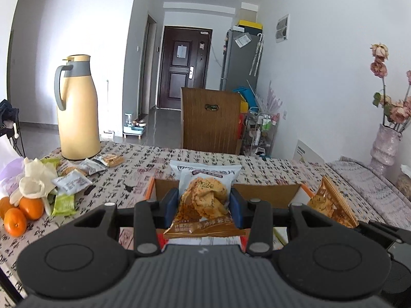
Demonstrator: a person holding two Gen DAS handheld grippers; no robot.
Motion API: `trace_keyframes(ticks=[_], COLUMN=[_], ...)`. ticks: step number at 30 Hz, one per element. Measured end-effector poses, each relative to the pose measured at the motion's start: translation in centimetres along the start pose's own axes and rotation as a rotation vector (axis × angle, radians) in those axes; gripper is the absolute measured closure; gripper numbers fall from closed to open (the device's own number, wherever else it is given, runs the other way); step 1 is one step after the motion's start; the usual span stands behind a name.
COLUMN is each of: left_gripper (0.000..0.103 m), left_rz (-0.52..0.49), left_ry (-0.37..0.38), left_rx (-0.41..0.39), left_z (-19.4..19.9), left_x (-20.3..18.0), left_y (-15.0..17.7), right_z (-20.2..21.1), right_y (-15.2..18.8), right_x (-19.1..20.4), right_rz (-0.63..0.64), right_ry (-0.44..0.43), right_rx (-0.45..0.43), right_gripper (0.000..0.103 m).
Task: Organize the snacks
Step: 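Carry both packets into the cardboard box and open both tools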
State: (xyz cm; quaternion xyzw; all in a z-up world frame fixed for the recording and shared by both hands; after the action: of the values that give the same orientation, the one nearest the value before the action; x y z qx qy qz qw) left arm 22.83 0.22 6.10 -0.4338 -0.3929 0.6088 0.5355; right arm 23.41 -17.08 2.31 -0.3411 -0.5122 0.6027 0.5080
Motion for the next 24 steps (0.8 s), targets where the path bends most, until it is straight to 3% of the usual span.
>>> trace_keyframes(ticks=[7, 13, 21, 22, 23, 24], left_gripper=[0.060, 0.060, 0.059, 0.057, 0.049, 0.031], left_rz=[0.045, 0.073, 0.065, 0.063, 0.062, 0.066], left_ry=[-0.048, -0.025, -0.009, -0.012, -0.014, -0.019], left_rx=[-0.013, 0.023, 0.026, 0.023, 0.012, 0.000], left_z=[-3.5, -4.8, -4.7, -4.5, -4.3, -4.0], left_x=[1.0, 2.4, 2.3, 2.3, 2.3, 2.3], left_y=[0.3, 1.9, 2.4, 2.5, 2.4, 2.4], right_z=[-3.9, -4.1, -4.7, -4.5, -4.5, -4.4], right_y=[0.7, 1.9, 2.7, 2.7, 2.7, 2.7], right_x=[-0.5, -0.9, -1.3, -1.3, -1.5, -1.5], right_rz=[-0.027, -0.038, -0.034, -0.033, -0.036, -0.039], right_ry=[0.008, -0.032, -0.015, -0.010, -0.007, -0.004], right_rx=[0.016, 0.044, 0.085, 0.081, 0.083, 0.085], right_gripper=[0.086, 0.086, 0.086, 0.086, 0.081, 0.072])
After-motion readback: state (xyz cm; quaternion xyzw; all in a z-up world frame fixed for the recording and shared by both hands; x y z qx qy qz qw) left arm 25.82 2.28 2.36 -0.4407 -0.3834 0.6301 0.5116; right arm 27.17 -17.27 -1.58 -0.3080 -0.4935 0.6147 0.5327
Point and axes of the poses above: each gripper's, at about its wrist camera, not at the fingertips, and z roughly against the way its jaws point, x to its left, y to its underside, the point moved 2 cm from there along -z, roughly the way its jaws point, and after that the axes turned 5 degrees about -x, right-handed, at the moved point
